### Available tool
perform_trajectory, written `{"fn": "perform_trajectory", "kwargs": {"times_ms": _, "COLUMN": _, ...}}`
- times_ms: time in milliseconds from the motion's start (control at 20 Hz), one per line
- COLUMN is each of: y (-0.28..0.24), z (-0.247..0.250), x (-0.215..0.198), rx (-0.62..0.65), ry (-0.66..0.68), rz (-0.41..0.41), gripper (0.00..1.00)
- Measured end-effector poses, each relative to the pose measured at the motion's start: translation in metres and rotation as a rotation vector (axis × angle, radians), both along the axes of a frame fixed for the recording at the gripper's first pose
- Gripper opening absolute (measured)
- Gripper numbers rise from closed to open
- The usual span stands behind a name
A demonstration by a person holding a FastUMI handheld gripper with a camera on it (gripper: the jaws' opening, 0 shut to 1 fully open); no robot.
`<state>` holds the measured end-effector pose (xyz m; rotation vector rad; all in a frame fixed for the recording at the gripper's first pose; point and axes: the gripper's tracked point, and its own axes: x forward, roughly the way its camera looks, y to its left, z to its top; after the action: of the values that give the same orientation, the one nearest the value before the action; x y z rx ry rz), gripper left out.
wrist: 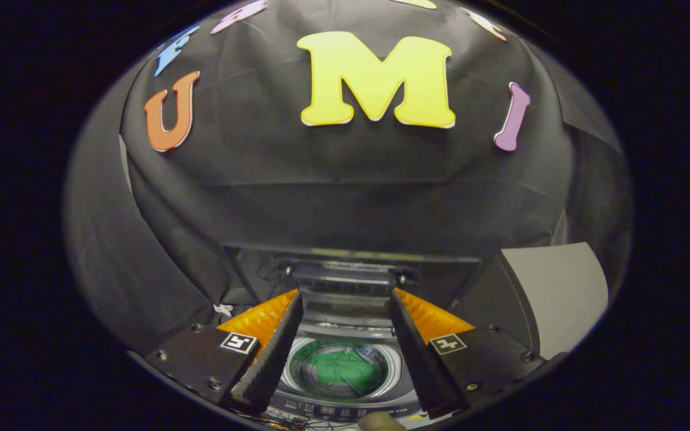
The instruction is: Put the clothes into the washing machine and then close the washing machine lid.
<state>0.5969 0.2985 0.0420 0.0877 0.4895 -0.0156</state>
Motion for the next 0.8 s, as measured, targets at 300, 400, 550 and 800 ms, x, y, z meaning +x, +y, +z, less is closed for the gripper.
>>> {"fn": "perform_trajectory", "kwargs": {"times_ms": 300, "y": -0.003, "z": 0.023, "x": 0.052, "rx": 0.049, "ry": 0.005, "rz": -0.025, "gripper": 0.90}}
{"fn": "perform_trajectory", "kwargs": {"times_ms": 400, "y": -0.003, "z": 0.022, "x": 0.069, "rx": 0.051, "ry": 0.021, "rz": -0.032, "gripper": 0.90}}
{"fn": "perform_trajectory", "kwargs": {"times_ms": 550, "y": -0.005, "z": 0.016, "x": 0.093, "rx": 0.022, "ry": 0.062, "rz": -0.035, "gripper": 0.91}}
{"fn": "perform_trajectory", "kwargs": {"times_ms": 800, "y": 0.005, "z": -0.004, "x": 0.116, "rx": 0.002, "ry": 0.144, "rz": -0.028, "gripper": 0.90}}
